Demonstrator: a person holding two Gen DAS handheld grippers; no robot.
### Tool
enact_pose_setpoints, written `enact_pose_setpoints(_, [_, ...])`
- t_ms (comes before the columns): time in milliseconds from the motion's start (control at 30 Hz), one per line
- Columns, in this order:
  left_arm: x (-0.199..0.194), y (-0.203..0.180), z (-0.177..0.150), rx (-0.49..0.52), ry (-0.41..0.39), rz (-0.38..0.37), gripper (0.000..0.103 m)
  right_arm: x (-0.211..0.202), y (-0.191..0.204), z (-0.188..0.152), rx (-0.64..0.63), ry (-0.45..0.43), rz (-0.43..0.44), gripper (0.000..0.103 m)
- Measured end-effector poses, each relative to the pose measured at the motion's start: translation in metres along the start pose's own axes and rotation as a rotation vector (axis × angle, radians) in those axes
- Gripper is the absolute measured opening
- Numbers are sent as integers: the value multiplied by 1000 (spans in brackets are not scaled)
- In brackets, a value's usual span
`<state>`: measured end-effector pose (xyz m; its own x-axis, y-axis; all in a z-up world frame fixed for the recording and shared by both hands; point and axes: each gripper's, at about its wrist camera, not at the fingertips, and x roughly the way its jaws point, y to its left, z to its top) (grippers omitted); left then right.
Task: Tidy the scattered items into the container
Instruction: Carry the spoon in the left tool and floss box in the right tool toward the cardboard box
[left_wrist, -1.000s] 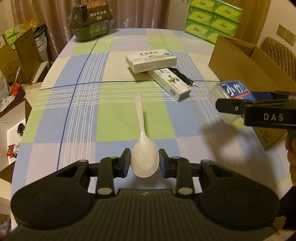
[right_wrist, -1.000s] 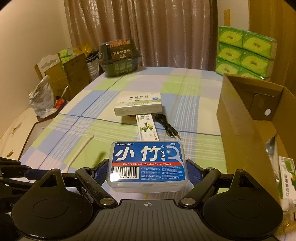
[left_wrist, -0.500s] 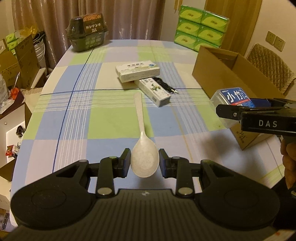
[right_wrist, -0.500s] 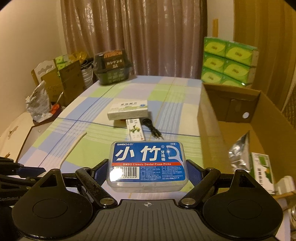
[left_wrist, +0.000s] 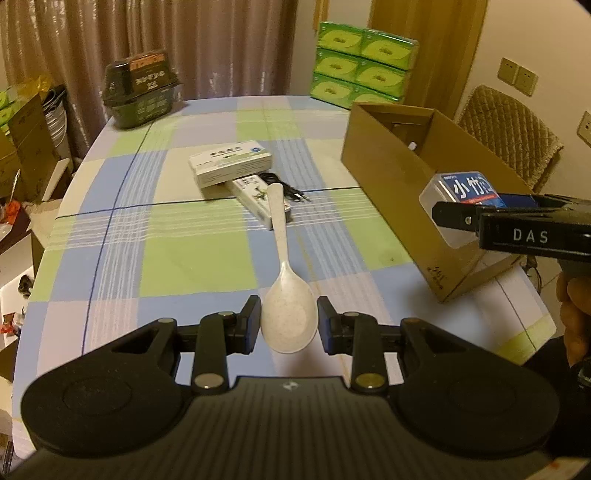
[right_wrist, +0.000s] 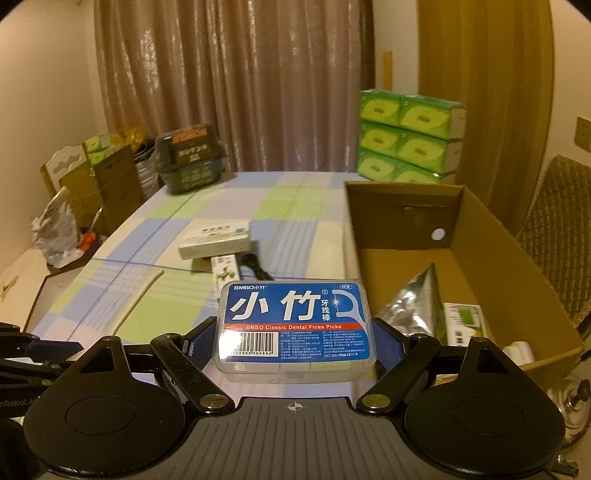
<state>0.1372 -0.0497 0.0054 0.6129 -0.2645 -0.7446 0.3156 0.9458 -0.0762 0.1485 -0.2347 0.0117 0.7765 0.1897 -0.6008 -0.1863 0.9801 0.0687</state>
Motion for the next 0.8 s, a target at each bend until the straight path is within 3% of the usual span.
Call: enact_pose_setpoints(800, [16,-94,49,126,-46,-151,27,-31,-91,-3,107,-37,-142,83])
